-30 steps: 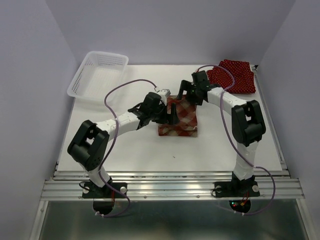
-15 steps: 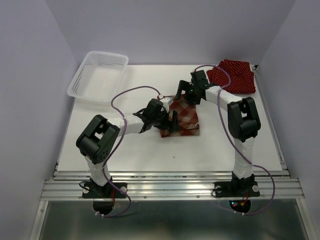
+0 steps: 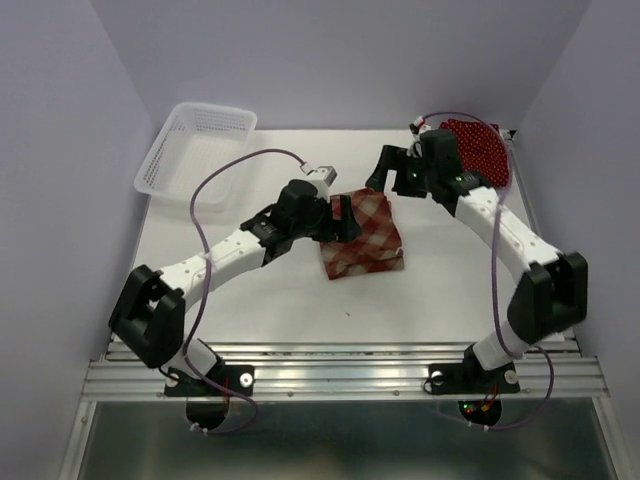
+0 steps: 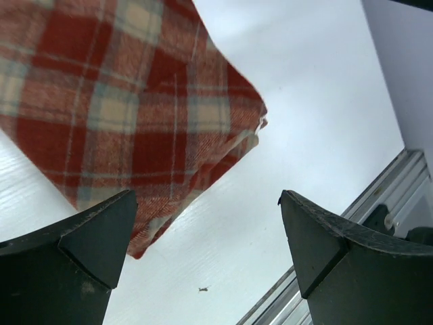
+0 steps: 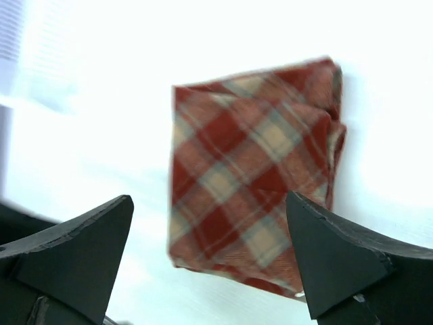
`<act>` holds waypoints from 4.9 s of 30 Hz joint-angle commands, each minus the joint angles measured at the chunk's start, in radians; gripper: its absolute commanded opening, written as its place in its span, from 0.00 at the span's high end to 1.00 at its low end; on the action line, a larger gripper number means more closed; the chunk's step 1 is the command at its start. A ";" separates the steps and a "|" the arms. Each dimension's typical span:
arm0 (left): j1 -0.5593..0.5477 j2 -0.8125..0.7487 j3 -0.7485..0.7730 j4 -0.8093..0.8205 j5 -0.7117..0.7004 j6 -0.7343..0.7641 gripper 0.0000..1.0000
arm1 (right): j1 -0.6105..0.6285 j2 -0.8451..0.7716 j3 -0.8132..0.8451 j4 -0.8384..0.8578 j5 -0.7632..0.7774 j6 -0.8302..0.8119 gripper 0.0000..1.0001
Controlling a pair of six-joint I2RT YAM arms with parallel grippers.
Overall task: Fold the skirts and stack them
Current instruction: Fold the skirt, then neatly place the folded skirt to the corner
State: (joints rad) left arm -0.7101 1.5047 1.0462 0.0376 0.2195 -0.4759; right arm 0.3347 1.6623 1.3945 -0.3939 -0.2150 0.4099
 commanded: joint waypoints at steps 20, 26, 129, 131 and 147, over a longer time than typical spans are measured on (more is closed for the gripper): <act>0.138 -0.454 -0.249 -0.248 -0.305 -0.165 0.01 | 0.343 -0.287 -0.598 0.090 0.259 0.368 0.00; 0.150 -0.420 -0.241 -0.246 -0.312 -0.159 0.01 | 0.343 -0.179 -0.565 0.156 0.330 0.395 0.00; -0.187 0.626 0.707 -0.211 -0.433 0.502 1.00 | -0.281 -0.033 -0.449 0.483 -0.141 0.527 0.00; -0.181 0.617 0.700 -0.203 -0.425 0.493 1.00 | -0.272 -0.010 -0.450 0.524 -0.112 0.586 0.00; -0.166 0.580 0.661 -0.177 -0.322 0.448 1.00 | -0.220 0.158 -0.420 0.716 -0.173 0.679 0.00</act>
State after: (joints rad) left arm -0.8768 2.1845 1.7103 -0.1764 -0.1364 -0.0086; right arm 0.0986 1.8080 0.9474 0.2066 -0.3714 1.0550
